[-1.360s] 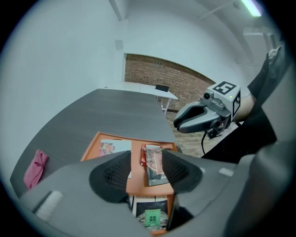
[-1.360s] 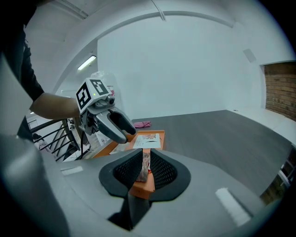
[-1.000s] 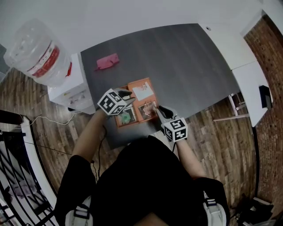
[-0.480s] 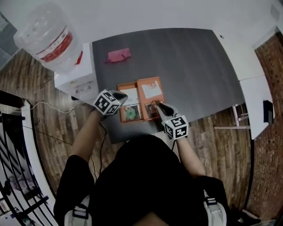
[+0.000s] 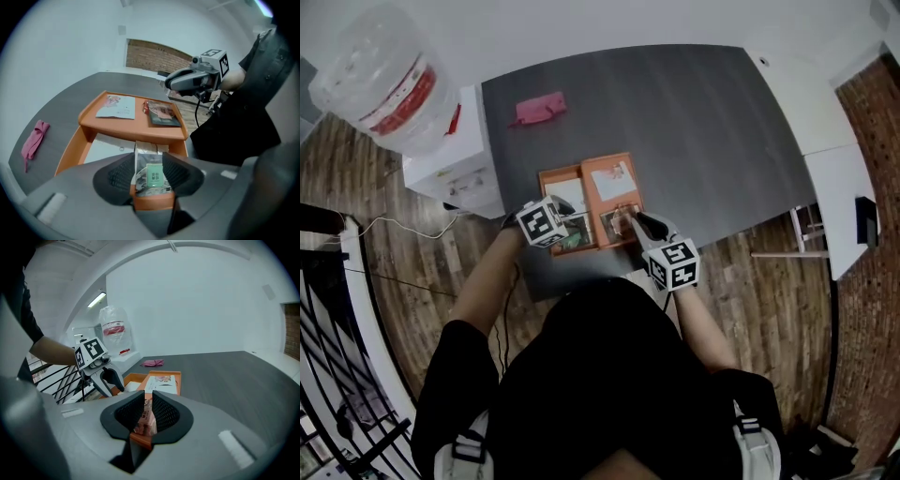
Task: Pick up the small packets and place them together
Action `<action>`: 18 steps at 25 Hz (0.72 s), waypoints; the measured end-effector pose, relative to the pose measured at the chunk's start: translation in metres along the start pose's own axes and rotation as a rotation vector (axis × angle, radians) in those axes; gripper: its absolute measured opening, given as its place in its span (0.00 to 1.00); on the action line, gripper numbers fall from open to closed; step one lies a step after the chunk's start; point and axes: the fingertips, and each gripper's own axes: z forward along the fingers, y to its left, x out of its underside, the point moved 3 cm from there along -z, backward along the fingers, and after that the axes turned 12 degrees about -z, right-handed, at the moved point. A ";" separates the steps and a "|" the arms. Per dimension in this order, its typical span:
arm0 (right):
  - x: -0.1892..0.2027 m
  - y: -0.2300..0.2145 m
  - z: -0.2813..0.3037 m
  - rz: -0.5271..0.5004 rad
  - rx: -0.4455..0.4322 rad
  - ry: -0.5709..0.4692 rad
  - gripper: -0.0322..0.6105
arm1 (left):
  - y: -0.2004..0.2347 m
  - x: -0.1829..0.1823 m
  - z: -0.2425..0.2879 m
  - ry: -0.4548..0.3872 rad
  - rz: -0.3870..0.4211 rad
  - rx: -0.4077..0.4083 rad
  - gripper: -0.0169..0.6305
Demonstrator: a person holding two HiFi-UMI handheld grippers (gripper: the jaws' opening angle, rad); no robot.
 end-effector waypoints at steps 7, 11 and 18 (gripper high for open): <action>0.011 -0.006 -0.008 0.037 0.033 0.018 0.13 | -0.002 0.000 0.026 0.155 0.097 0.004 0.35; 0.014 -0.009 -0.011 0.057 0.049 0.019 0.13 | -0.001 0.004 0.038 0.216 0.096 0.019 0.40; 0.016 -0.013 -0.015 0.075 0.062 0.016 0.13 | 0.002 0.009 0.048 0.258 0.077 0.035 0.41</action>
